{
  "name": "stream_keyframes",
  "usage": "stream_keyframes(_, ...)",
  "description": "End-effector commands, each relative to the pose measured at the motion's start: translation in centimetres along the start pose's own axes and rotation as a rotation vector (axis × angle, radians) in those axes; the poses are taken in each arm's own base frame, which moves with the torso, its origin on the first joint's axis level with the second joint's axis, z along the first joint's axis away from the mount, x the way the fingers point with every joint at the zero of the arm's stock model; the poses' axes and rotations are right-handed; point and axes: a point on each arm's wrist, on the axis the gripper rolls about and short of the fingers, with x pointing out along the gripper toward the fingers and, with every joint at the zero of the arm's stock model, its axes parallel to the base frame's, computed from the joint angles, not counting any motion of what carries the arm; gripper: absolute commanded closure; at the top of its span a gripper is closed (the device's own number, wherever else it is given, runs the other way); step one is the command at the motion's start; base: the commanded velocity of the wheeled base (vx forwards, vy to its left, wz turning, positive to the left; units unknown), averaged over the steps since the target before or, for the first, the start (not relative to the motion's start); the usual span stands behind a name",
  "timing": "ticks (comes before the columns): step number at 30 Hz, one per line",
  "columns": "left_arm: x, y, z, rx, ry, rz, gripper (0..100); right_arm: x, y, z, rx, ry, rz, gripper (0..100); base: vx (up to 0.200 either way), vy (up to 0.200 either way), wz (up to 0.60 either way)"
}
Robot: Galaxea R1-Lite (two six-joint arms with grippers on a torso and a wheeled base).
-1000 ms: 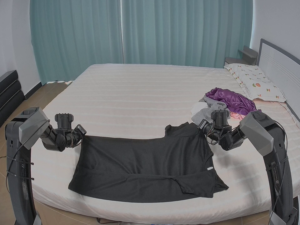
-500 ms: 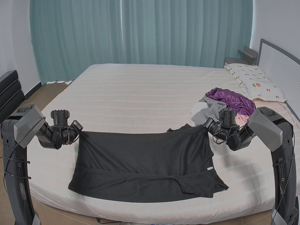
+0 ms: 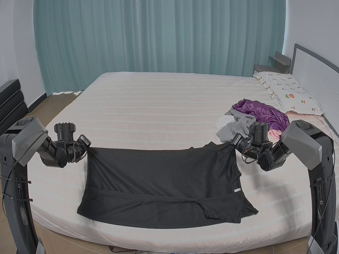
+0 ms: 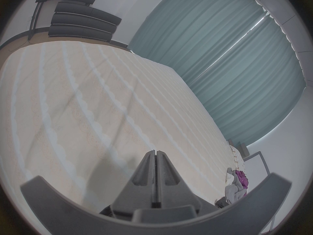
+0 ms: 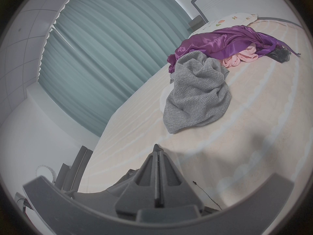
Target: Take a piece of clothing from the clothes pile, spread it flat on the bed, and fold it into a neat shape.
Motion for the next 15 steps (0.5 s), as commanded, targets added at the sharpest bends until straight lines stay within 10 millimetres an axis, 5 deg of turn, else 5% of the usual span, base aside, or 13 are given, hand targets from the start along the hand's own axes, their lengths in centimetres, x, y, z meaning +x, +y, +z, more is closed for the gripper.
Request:
stream_keyframes(1, -0.06, 0.02, 0.10, 0.001, -0.003, 0.000, 100, -0.13, -0.26, -0.44, -0.005, 0.014, -0.009, 100, 0.000, 0.000, 0.00)
stream_keyframes(15, -0.27, 0.14, 0.04, 0.002, 0.005, 0.001, 100, -0.73, -0.77, -0.41, -0.004, -0.016, 0.008, 100, 0.000, 0.000, 0.00)
